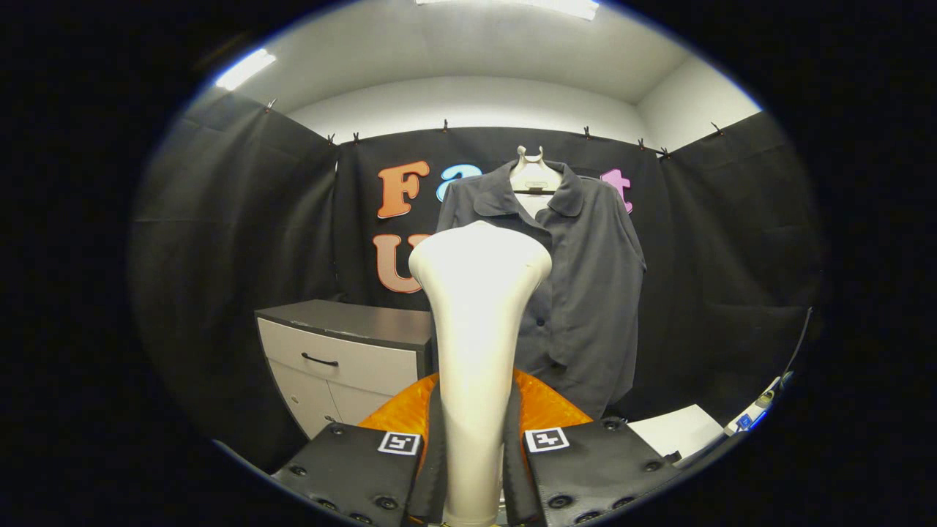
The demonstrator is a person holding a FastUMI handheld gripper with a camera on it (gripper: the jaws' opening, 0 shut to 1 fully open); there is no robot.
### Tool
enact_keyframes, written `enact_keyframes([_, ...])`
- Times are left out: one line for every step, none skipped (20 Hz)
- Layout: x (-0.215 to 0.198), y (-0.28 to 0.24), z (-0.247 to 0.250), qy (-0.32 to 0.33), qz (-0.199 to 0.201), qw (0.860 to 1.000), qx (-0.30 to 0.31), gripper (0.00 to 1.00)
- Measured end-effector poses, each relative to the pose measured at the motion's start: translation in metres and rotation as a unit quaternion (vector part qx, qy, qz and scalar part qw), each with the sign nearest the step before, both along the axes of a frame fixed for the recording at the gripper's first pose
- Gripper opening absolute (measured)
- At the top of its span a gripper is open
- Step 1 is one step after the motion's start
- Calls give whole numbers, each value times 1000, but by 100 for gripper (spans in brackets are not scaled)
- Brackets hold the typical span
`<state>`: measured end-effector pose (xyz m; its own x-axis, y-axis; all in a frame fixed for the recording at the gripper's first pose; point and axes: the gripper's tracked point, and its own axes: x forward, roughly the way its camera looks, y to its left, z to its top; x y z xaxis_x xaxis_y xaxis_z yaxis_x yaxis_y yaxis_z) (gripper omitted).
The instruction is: Iron the clothes twice with a garment steamer, once on the left side and once on the right side.
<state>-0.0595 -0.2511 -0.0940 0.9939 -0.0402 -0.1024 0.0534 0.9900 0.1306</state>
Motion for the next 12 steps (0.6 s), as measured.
enact_keyframes([-2,2,4,-3,3,1000,-1,38])
enact_keyframes([-3,4,7,-5,5,1000,-3,38])
enact_keyframes([-4,5,9,-6,6,1000,-4,38])
enact_keyframes([-3,6,10,-7,6,1000,-4,38])
enact_keyframes([-4,7,13,-9,6,1000,-4,38])
enact_keyframes([-4,8,14,-11,7,1000,-4,38])
enact_keyframes([-5,9,14,-11,7,1000,-3,38])
enact_keyframes([-5,9,15,-11,7,1000,-3,38])
enact_keyframes([-5,9,15,-11,7,1000,-3,38])
enact_keyframes([-6,10,16,-12,7,1000,-2,38])
enact_keyframes([-7,11,18,-13,9,1000,-2,38])
enact_keyframes([-7,12,19,-14,9,1000,-2,38])
